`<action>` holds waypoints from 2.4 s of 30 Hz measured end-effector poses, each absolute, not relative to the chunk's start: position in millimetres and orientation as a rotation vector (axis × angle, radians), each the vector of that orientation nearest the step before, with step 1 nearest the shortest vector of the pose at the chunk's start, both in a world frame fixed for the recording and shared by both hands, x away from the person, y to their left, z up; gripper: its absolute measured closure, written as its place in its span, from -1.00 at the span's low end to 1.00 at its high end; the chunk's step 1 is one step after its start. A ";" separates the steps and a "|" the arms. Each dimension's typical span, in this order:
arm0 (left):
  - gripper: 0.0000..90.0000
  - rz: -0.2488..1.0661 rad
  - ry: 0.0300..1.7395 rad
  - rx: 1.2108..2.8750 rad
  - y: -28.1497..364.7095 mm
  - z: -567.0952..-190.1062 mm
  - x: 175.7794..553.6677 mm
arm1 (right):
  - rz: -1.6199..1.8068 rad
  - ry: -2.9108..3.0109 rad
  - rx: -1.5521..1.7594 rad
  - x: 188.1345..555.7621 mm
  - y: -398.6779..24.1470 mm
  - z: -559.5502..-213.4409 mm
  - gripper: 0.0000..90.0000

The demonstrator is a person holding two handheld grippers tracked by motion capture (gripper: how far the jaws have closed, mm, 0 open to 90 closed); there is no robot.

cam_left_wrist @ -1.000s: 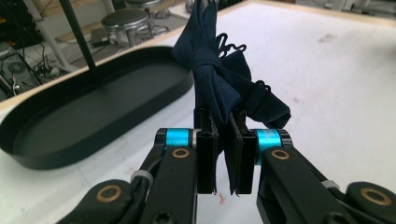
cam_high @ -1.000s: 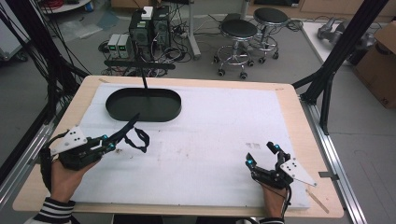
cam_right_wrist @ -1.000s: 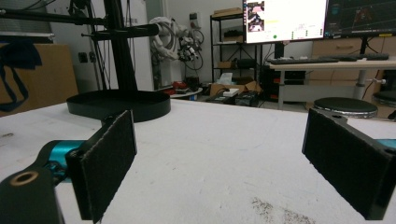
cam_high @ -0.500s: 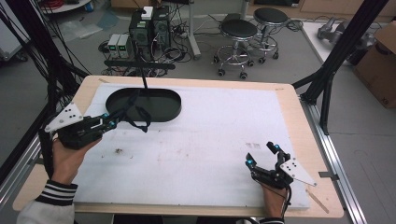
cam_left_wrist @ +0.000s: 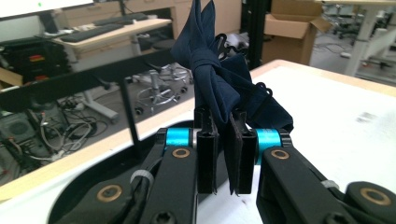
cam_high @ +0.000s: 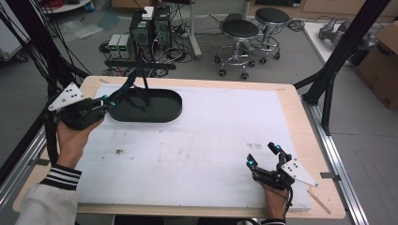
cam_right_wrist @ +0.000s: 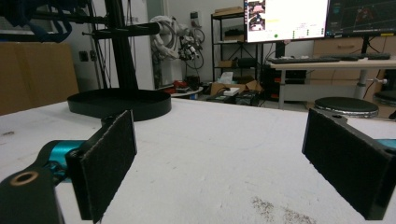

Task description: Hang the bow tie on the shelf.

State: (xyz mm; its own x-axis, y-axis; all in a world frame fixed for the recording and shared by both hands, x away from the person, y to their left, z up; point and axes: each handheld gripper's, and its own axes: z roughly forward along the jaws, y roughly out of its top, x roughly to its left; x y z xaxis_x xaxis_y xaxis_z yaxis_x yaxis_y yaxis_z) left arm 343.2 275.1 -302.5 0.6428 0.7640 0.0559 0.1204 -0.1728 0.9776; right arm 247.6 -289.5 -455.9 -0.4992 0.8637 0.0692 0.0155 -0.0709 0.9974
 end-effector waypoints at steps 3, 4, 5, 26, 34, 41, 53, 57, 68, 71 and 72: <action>0.85 0.693 0.743 1.656 277.4 -300.2 351.1 | 1.637 1.549 0.959 247.8 -289.3 -455.9 -0.80; 0.85 0.700 0.748 1.647 277.8 -299.4 354.1 | 1.636 1.549 0.956 247.9 -289.4 -455.9 -0.80; 0.85 0.705 0.753 1.638 278.6 -299.0 357.1 | 1.636 1.548 0.958 247.8 -289.3 -455.9 -0.80; 0.85 0.786 0.896 1.584 285.6 -302.9 414.8 | 1.633 1.557 0.967 248.3 -288.3 -455.6 -0.80; 0.85 0.835 0.932 1.570 278.3 -311.6 425.3 | 1.632 1.558 0.966 248.4 -288.3 -455.5 -0.80; 0.85 0.837 0.982 1.565 275.2 -319.1 433.6 | 1.638 1.559 0.963 248.8 -288.9 -455.6 -0.80; 0.85 0.877 1.049 1.558 278.5 -336.9 436.9 | 1.638 1.558 0.964 248.6 -288.8 -455.6 -0.80; 0.85 0.887 1.052 1.580 276.7 -340.6 438.1 | 1.637 1.557 0.962 248.8 -289.0 -455.7 -0.80; 0.85 0.834 1.117 1.619 274.5 -353.0 448.6 | 1.636 1.556 0.961 248.7 -289.1 -455.7 -0.80; 0.85 0.800 1.147 1.637 273.9 -358.7 452.7 | 1.637 1.556 0.961 248.7 -289.2 -455.7 -0.80; 0.85 0.794 1.154 1.649 273.4 -360.7 454.0 | 1.638 1.556 0.962 248.8 -289.2 -455.7 -0.80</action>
